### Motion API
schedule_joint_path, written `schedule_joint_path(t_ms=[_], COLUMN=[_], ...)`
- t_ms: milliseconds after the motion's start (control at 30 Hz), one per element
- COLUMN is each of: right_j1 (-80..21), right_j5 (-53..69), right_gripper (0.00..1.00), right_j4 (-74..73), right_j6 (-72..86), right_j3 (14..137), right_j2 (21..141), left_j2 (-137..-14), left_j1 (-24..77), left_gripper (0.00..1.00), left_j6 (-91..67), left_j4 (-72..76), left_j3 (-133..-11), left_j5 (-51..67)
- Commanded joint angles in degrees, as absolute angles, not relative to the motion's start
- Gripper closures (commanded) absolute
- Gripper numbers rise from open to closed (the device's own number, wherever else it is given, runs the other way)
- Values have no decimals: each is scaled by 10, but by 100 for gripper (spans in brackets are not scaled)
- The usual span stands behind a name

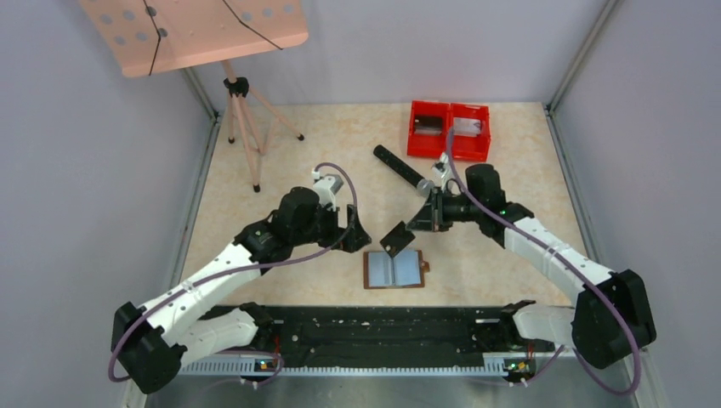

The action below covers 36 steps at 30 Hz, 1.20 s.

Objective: Take the credit cards out of the card holder
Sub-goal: Place the credit card in the storage box.

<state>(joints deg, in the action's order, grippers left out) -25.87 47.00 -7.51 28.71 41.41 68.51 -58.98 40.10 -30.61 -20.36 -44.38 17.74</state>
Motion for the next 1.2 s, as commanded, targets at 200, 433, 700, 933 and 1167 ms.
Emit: schedule_joint_path(t_ms=[200, 433, 700, 933, 1167], right_j1=[-119, -89, -80, -73, -73], right_j5=[208, 85, 29, 68, 86], right_gripper=[100, 100, 100, 100, 100], right_j4=[-128, -116, -65, -28, -39], right_j6=[291, 278, 277, 300, 310], right_j3=[578, 737, 888, 996, 1097], right_j2=[731, 879, 1042, 1169, 1258], left_j2=[-488, -463, -448, -424, -419], left_j1=[396, 397, 396, 396, 396], left_gripper=[1, 1, 1, 1, 1], left_j6=[-257, -250, -215, -225, -219], left_j4=[-308, -332, -359, -345, -340], left_j3=[-482, -484, -496, -478, -476], left_j5=[-222, -258, -257, -253, -246])
